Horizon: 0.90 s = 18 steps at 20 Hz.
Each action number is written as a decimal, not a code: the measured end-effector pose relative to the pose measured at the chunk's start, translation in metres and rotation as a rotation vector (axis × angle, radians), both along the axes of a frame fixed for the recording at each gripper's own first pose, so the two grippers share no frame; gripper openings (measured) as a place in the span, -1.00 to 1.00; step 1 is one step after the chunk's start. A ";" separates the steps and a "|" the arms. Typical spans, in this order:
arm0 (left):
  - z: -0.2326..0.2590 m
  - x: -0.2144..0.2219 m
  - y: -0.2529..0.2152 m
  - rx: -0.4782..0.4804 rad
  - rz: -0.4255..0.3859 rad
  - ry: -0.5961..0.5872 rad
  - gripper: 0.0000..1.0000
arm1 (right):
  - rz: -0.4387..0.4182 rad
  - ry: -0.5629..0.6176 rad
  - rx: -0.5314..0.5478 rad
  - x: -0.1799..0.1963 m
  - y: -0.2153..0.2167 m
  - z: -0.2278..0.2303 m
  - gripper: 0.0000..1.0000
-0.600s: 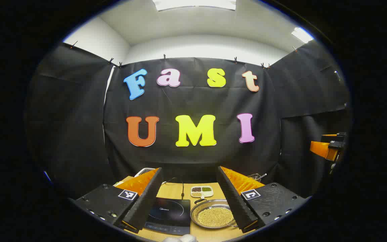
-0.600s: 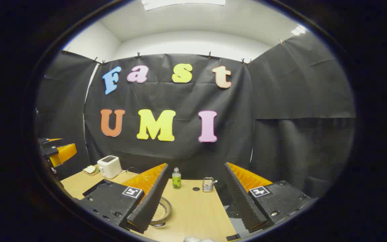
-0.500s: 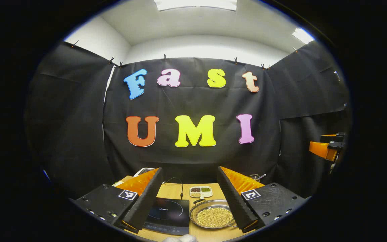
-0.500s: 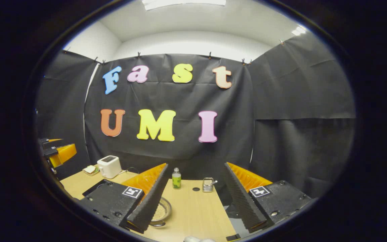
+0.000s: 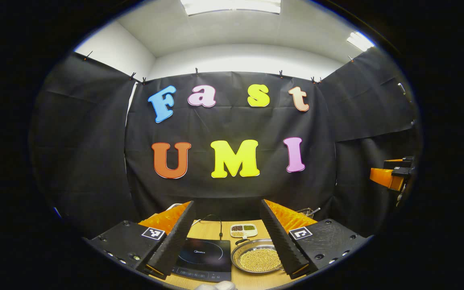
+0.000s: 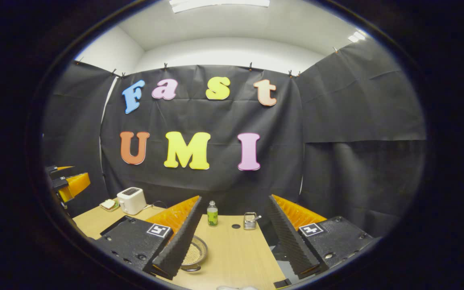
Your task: First push the handle of the pot to place it horizontally, then grasp the pot with both hands and set it on the induction cooktop.
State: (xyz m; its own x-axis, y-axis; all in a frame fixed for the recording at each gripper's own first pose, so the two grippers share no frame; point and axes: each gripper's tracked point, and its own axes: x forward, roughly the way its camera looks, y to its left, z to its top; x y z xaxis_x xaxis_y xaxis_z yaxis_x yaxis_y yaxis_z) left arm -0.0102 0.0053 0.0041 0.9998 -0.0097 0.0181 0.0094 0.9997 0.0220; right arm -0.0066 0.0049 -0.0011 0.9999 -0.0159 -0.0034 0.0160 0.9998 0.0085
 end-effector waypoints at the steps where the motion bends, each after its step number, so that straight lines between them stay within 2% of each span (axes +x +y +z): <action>1: -0.001 -0.001 0.001 0.000 -0.001 0.000 0.92 | -0.001 0.000 0.005 -0.001 0.002 0.001 0.93; 6: -0.001 -0.005 0.006 -0.006 -0.004 0.003 0.92 | 0.012 0.006 0.017 -0.007 0.010 0.001 0.92; 7: -0.002 -0.006 0.007 -0.003 -0.006 0.002 0.92 | 0.016 0.011 0.014 -0.009 0.012 -0.002 0.71; 8: -0.001 -0.008 0.007 -0.003 -0.006 0.000 0.73 | 0.029 0.021 0.013 -0.010 0.016 -0.004 0.51; 9: -0.001 -0.009 0.009 -0.004 -0.007 -0.001 0.73 | 0.046 0.034 0.018 -0.011 0.022 -0.006 0.36; 12: -0.004 -0.014 0.013 -0.011 -0.010 0.003 0.73 | 0.058 0.102 0.034 -0.008 0.026 -0.025 -0.67; 14: -0.007 -0.016 0.015 -0.013 -0.015 0.006 0.73 | 0.110 0.165 0.070 -0.012 0.042 -0.044 -0.99; 16: -0.012 -0.019 0.019 -0.009 -0.010 0.017 0.73 | 0.167 0.252 0.091 -0.014 0.056 -0.075 -0.99; 17: -0.014 -0.019 0.021 -0.011 -0.006 0.020 0.73 | 0.186 0.286 0.076 -0.012 0.056 -0.092 -0.93; 18: -0.016 -0.019 0.023 -0.015 0.000 0.024 0.92 | 0.191 0.321 0.050 -0.011 0.057 -0.108 -0.98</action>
